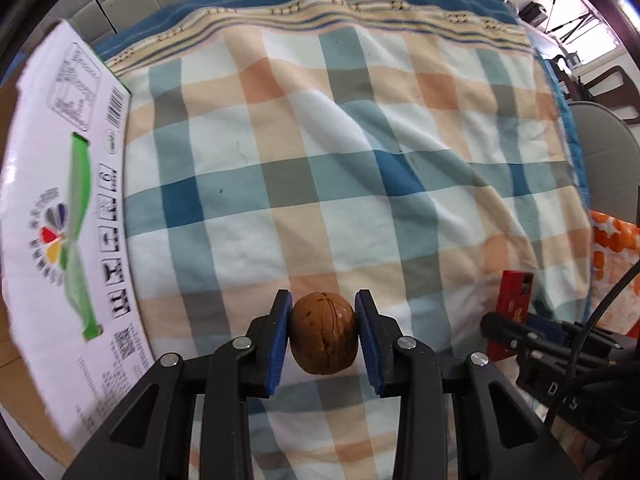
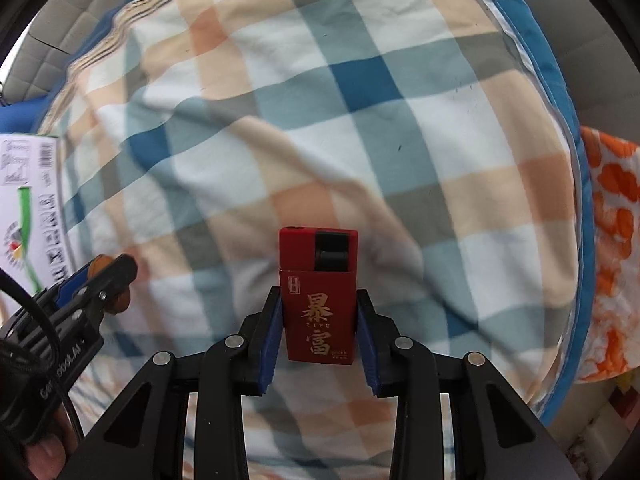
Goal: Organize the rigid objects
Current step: 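Carry walnut and red pack into the box and release them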
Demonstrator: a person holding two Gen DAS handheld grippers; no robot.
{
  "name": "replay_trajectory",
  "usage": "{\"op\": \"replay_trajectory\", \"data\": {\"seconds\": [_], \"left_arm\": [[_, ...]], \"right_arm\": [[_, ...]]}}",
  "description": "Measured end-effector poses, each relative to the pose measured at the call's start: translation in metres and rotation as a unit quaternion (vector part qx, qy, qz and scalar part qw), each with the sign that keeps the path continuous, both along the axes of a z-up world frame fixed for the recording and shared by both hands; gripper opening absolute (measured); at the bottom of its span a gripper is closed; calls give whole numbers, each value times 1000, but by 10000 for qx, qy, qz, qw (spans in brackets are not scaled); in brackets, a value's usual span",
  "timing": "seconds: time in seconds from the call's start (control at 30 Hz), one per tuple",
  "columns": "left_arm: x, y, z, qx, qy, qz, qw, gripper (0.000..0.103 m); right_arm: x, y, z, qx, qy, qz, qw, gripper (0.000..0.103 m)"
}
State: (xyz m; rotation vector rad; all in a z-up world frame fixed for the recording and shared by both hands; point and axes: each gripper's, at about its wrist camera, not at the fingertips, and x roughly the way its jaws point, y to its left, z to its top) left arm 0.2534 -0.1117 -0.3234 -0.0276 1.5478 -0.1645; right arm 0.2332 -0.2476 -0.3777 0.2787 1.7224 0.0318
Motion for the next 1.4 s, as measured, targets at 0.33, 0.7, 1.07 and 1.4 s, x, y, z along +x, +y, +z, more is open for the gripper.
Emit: {"op": "replay_trajectory", "data": {"seconds": [0.33,0.7,1.07,1.4], "left_arm": [[-20,24,82,-251,-603,20,9979,30],[-34,128,154,-16,-1260,269,9917,30],[-37,244,159,-49,-1247,881,9883,30],[-29,332,67,-559,-149,1436,9880,30]], "right_arm": [[-25,25,71,532,-423,174,9975,36],[-23,97,173,590,-1106,568,9905,36],[-18,217,202,832,-1294,1076,9822,36],[-5,316,137,911,-764,1297,9844,36]]}}
